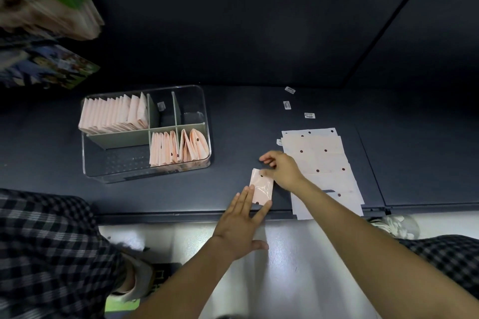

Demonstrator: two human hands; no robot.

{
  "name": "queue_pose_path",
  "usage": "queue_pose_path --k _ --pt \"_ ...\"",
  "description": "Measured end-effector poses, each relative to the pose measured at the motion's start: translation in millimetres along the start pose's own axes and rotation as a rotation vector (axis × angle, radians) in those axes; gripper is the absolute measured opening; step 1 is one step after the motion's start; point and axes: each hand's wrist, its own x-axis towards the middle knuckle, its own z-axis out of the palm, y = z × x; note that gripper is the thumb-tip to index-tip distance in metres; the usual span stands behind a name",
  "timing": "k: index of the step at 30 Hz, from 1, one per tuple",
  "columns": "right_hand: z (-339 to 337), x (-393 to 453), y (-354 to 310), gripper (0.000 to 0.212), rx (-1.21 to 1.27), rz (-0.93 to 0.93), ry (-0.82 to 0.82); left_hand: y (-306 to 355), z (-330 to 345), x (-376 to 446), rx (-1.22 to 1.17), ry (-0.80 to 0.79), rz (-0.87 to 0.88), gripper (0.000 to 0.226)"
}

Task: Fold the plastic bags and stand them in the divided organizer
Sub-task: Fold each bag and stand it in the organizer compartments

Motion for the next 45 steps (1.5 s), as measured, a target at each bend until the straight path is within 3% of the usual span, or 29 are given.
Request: queue_pose_path --k 2,5,9,10,13,16,18,22,25,27,31,35,45 --pt "-2 -2 3 0.033 -0.201 -0.009 -0.071 -2 3 0 -0.070 0.041 -0.002 0.087" --pt "-3 -5 1 0.028 -0.280 0.069 -0.106 -5 0 2 -0.278 0.153 -0.028 0.065" --pt "-3 -12 -4 0.009 -0.368 0.108 -0.166 -8 -13 1 -0.719 0.358 -0.217 0.037" --pt "-2 -16 -3 0.004 -0.333 0.102 -0.164 -9 -16 1 -0.818 0.413 -0.278 0.039" --pt "-1 -29 0 0.022 -0.024 0.095 -0.095 -12 -27 5 -1.153 0.511 -0.492 0.052" --pt "1 -45 -3 0.017 0.244 0.067 -0.027 -19 -39 7 -1.420 0.553 -0.565 0.024" --pt "4 -53 -7 0.014 0.263 0.037 0.018 -26 -47 4 -1.361 0.588 -0.546 0.002" --pt "2 -61 -25 0.034 0.042 -0.126 0.146 -47 -71 -3 -0.852 0.426 -0.439 0.016" --pt "5 -58 -44 0.008 -0.080 -0.143 0.111 -68 -92 -8 -0.625 0.363 -0.282 0.011" --pt "8 -56 -54 0.004 -0.049 -0.115 0.131 -84 -100 -9 -0.509 0.401 -0.232 0.016" --pt "12 -52 -65 0.008 0.140 -0.022 0.214 -122 -102 -9 -0.330 0.602 -0.366 0.024" --pt "16 -54 -66 0.009 0.167 0.006 0.215 -151 -101 0 -0.070 0.553 -0.366 0.033" --pt "26 -58 -68 0.016 0.216 0.047 0.161 -168 -100 12 0.127 0.381 -0.264 0.048"
